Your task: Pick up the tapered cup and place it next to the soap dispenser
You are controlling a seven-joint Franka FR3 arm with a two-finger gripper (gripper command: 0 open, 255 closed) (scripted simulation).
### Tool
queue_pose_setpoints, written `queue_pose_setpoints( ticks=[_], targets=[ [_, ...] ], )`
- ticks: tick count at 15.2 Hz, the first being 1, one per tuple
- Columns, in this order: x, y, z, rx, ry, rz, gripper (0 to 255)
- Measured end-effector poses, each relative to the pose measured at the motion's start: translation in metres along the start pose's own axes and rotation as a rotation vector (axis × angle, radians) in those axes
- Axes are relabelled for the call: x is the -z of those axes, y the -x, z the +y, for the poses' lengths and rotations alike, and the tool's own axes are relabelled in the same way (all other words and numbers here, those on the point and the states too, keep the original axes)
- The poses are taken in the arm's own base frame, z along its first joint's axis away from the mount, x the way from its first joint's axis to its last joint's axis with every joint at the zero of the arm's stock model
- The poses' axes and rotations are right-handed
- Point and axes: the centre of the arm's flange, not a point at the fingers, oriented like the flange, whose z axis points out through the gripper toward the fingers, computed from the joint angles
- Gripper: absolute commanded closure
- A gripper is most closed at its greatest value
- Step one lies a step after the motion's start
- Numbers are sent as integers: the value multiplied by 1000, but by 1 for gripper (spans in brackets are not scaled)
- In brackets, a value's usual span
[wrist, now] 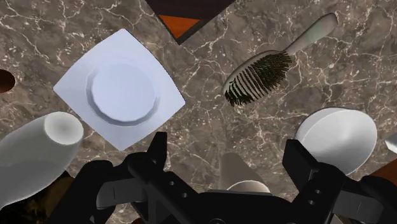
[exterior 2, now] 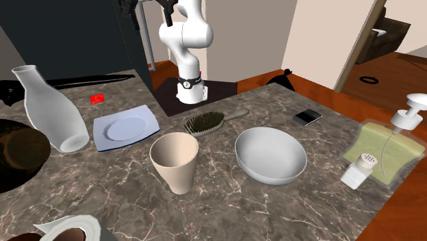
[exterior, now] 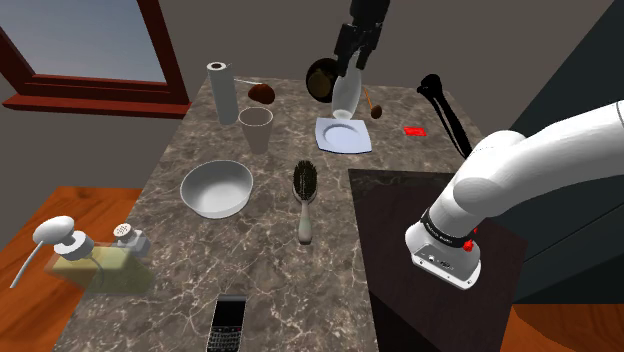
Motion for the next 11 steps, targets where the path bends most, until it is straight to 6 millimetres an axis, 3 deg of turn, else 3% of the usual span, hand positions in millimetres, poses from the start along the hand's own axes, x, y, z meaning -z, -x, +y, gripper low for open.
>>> queue_pose_setpoints(
  ticks=[11],
  targets=[
    [-90,-118,-15,-2,-6,-27,0]
  ],
)
